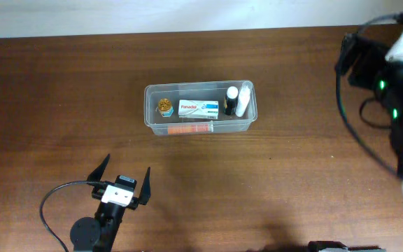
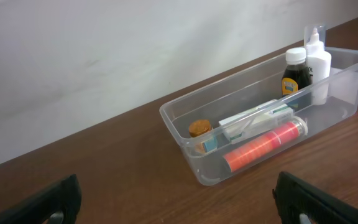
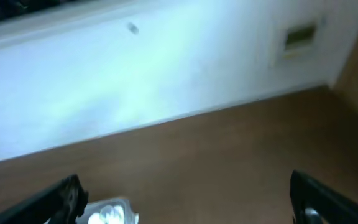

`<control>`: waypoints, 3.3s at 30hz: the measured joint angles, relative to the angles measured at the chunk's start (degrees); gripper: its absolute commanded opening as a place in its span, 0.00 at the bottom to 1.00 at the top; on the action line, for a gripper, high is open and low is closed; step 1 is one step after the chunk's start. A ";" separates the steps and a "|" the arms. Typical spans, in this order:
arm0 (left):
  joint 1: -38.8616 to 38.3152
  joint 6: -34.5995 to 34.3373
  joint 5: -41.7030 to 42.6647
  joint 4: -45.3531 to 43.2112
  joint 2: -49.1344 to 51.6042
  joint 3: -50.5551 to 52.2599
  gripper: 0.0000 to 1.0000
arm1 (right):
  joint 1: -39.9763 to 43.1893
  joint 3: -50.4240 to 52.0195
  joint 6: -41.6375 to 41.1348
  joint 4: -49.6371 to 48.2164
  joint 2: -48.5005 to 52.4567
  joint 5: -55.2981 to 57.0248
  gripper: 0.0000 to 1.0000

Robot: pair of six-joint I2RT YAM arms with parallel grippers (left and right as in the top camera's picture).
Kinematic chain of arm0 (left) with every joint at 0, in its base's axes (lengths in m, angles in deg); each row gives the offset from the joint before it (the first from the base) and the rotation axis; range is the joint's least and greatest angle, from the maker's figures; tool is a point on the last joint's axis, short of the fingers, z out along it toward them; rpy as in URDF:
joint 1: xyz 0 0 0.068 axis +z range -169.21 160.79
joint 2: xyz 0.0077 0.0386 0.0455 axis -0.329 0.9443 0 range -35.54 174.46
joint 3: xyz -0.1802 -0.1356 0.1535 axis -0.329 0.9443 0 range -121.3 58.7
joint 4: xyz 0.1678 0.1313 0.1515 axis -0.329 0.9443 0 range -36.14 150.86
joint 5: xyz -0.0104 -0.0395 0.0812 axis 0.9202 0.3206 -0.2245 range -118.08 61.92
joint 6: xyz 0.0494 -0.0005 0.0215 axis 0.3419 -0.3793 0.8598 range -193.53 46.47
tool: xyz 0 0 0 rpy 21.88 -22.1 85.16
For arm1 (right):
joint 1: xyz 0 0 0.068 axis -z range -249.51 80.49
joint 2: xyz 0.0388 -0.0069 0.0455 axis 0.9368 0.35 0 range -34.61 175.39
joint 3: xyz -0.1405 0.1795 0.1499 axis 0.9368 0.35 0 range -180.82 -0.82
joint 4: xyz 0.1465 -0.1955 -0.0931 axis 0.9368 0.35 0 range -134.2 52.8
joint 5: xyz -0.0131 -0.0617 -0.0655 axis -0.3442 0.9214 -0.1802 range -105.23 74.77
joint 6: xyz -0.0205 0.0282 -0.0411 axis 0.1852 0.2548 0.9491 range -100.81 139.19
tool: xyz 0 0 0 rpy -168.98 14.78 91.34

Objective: Pack container

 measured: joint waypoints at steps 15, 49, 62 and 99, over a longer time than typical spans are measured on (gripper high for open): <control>0.00 0.00 -0.13 0.02 -0.04 0.00 1.00 | -0.52 48.74 14.05 -31.06 -36.52 -9.16 0.98; 0.00 0.00 -0.13 0.04 -0.04 0.00 1.00 | -4.94 86.97 14.67 -55.69 -67.21 -10.47 0.98; 0.00 0.00 -0.13 0.02 -0.04 0.00 1.00 | -4.94 90.90 14.67 -60.17 -67.89 -10.67 0.98; 0.00 0.00 -0.13 0.02 -0.04 0.00 1.00 | -4.94 93.48 6.62 -42.47 -67.98 -5.18 0.99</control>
